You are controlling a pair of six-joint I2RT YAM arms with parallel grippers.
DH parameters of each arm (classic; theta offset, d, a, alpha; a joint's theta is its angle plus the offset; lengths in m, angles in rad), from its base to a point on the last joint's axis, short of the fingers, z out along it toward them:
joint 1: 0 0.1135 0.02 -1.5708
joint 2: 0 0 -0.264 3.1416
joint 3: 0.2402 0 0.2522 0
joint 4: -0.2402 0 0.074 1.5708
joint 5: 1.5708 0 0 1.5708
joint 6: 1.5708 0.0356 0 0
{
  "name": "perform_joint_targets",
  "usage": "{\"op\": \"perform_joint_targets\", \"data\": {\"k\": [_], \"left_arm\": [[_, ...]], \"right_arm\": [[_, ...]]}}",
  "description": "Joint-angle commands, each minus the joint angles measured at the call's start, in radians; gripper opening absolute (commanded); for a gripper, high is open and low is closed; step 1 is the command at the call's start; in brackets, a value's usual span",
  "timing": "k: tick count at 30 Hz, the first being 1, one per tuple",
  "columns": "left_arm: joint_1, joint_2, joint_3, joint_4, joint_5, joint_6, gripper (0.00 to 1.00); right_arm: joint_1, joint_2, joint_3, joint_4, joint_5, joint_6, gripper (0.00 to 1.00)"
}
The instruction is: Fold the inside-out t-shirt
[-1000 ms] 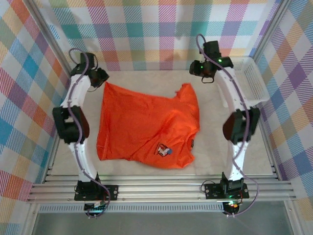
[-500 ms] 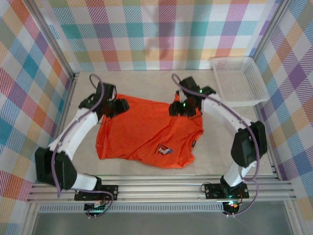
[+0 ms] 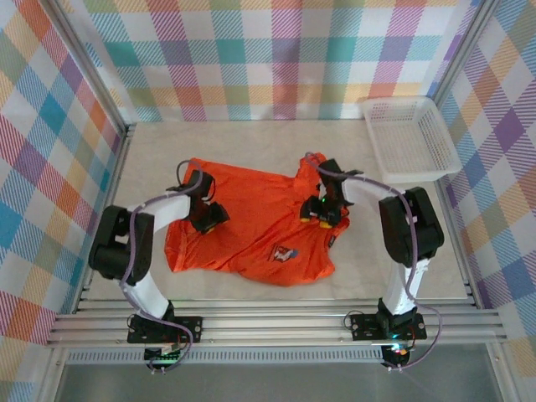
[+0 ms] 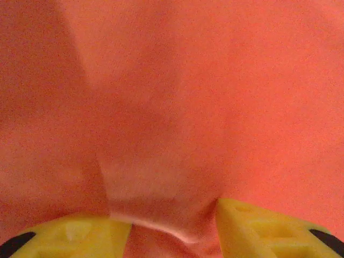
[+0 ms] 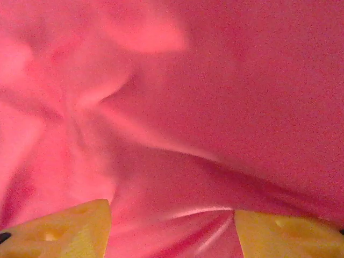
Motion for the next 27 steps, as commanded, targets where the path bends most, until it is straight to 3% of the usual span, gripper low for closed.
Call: {"op": "perform_joint_targets", "data": {"k": [1,5,9,13,17,21,23,27], "left_arm": [[0.035,0.142,0.154,0.042,-0.045,0.026,0.46],[0.041,0.253,0.359,-0.036,-0.075,0.053,0.46],[0.023,0.138,0.4,-0.097,-0.17,0.087,0.46],[-0.025,-0.055,0.292,-0.126,-0.212,0.097,0.47],[-0.109,-0.22,0.071,-0.047,-0.094,0.053,0.49],[-0.159,-0.32,-0.114,0.014,-0.012,-0.005,0.57],[-0.166,-0.363,-0.17,0.018,-0.028,0.004,0.62],[-0.154,-0.402,-0.185,-0.071,-0.178,0.036,0.71]], "right_arm": [[-0.092,0.163,0.162,0.007,0.021,-0.049,0.63],[-0.148,0.302,0.462,-0.118,0.034,-0.093,0.62],[-0.138,0.224,0.567,-0.208,0.041,-0.113,0.63],[-0.068,0.018,0.342,-0.151,0.033,-0.112,0.63],[0.048,-0.153,0.054,-0.077,0.048,-0.075,0.64],[0.152,-0.244,-0.103,-0.058,0.102,-0.033,0.67],[0.175,-0.277,-0.165,-0.034,0.126,-0.009,0.69],[0.174,-0.279,-0.206,0.004,0.176,0.005,0.71]]}}
